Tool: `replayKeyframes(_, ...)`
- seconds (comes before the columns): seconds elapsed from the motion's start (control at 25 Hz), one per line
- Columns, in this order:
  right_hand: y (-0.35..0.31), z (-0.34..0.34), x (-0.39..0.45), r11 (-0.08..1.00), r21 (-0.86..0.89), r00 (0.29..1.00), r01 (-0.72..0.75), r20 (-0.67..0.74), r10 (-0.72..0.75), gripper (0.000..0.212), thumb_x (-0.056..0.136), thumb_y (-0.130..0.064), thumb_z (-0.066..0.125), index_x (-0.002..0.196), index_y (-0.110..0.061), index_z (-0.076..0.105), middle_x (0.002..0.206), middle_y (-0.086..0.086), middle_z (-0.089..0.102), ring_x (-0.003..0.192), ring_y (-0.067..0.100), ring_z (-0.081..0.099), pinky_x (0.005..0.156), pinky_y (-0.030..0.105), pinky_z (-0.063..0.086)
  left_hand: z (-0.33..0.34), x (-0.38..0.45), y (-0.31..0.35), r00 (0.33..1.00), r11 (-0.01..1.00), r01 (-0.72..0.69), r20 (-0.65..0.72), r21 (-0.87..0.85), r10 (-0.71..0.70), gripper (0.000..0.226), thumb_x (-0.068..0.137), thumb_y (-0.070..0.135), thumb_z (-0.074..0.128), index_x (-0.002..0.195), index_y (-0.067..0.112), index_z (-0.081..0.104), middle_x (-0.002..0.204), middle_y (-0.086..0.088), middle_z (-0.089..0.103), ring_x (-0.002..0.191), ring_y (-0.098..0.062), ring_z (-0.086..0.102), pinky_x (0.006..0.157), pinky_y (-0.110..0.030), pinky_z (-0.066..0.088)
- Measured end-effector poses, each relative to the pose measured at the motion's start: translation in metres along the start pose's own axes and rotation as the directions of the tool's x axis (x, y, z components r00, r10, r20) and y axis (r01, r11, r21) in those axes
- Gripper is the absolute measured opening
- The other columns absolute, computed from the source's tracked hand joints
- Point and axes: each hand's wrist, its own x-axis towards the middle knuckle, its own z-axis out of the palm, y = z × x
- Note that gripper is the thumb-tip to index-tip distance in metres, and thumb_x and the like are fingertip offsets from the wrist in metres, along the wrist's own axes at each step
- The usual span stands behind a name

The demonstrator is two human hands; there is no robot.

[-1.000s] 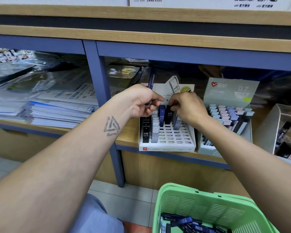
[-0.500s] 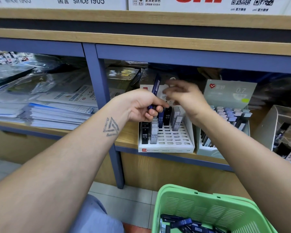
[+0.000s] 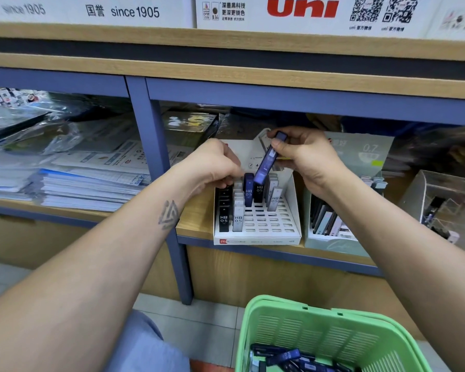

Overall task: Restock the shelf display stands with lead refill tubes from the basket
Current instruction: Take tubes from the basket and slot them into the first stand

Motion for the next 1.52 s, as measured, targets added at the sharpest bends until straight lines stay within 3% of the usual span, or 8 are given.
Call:
replayKeyframes(0.4,0.015,-0.002,-0.003,0.978,-0.203,0.999,-0.037,0.025,0.043,0.022,0.089,-0.007,0.075,0.106,-0.01,0.062,0.085,0.015,0.071,0.072,0.027,0.068,0.072,0.042,0.057,0.006,0.009,-0.008,0.964,0.778,-0.254,0.081,0.575,0.255,0.042,0.084,0.026,0.073,0.124,0.014,0.066,0.125,-0.005,0.065,0.115,-0.021,0.061,0.097,-0.034,0.051)
replayKeyframes(0.52,0.015,-0.002,-0.005,0.967,-0.256,0.996,0.006,0.084,0.017,0.019,0.081,-0.006,0.083,0.094,-0.011,0.07,0.085,0.011,0.073,0.074,0.017,0.066,0.079,0.039,0.058,0.008,0.006,0.004,0.987,0.983,-0.153,-0.027,0.104,0.157,0.03,0.091,0.02,0.066,0.117,0.005,0.063,0.101,-0.015,0.072,0.085,-0.022,0.069,0.075,-0.032,0.058)
replayKeyframes(0.6,0.014,-0.001,-0.007,0.965,-0.255,0.992,0.068,0.124,-0.037,0.023,0.076,-0.005,0.086,0.093,-0.013,0.073,0.088,0.006,0.075,0.078,0.011,0.066,0.084,0.034,0.057,0.009,0.002,0.01,0.999,0.978,0.012,0.034,-0.208,-0.005,0.026,0.097,0.023,0.064,0.108,-0.001,0.058,0.082,-0.021,0.071,0.062,-0.024,0.064,0.055,-0.029,0.054)
replayKeyframes(0.72,0.013,0.002,-0.009,0.966,-0.235,0.984,0.106,0.166,-0.068,0.026,0.073,-0.004,0.087,0.092,-0.014,0.073,0.09,0.004,0.075,0.081,0.01,0.067,0.083,0.026,0.056,0.01,-0.003,0.012,0.99,0.924,0.105,0.13,-0.367,-0.06,0.015,0.097,0.01,0.064,0.096,-0.005,0.06,0.064,-0.018,0.065,0.049,-0.019,0.059,0.046,-0.024,0.05)
replayKeyframes(0.88,0.016,-0.001,-0.01,0.98,-0.195,0.993,-0.047,0.101,0.068,0.027,0.077,-0.004,0.085,0.1,-0.009,0.072,0.097,0.011,0.074,0.08,0.014,0.07,0.073,0.024,0.059,0.002,-0.005,0.013,0.996,0.853,0.093,0.061,-0.513,-0.072,0.013,0.085,-0.019,0.061,0.089,-0.008,0.063,0.082,-0.026,0.065,0.065,-0.03,0.068,0.057,-0.028,0.061)
replayKeyframes(1.2,0.013,-0.007,-0.009,0.979,0.109,0.984,-0.171,-0.038,0.176,0.023,0.09,0.013,0.062,0.107,-0.002,0.069,0.089,0.015,0.074,0.075,0.02,0.073,0.077,0.024,0.061,0.003,0.001,-0.002,0.998,0.997,-0.026,-0.062,-0.074,0.021,0.025,0.074,-0.015,0.076,0.09,0.003,0.066,0.086,-0.024,0.072,0.081,-0.035,0.074,0.074,-0.043,0.063)
replayKeyframes(1.36,0.005,-0.013,0.004,0.976,-0.219,0.988,0.018,-0.145,-0.051,0.025,0.089,0.009,0.065,0.093,-0.016,0.063,0.084,0.011,0.071,0.07,0.024,0.069,0.069,0.033,0.058,0.005,0.007,-0.004,0.976,0.89,-0.179,-0.04,0.419,0.215,0.025,0.076,0.016,0.082,0.1,0.014,0.073,0.101,-0.004,0.072,0.096,-0.022,0.068,0.084,-0.033,0.056)
replayKeyframes(1.52,0.008,-0.005,0.006,0.729,-0.666,0.983,0.158,0.034,-0.182,0.016,0.087,-0.005,0.07,0.094,-0.02,0.068,0.082,-0.003,0.065,0.077,0.016,0.061,0.078,0.034,0.054,0.008,0.008,-0.006,0.965,0.724,-0.243,0.086,0.645,0.247,0.041,0.089,0.029,0.07,0.127,0.014,0.068,0.128,-0.006,0.065,0.117,-0.023,0.06,0.093,-0.03,0.049)
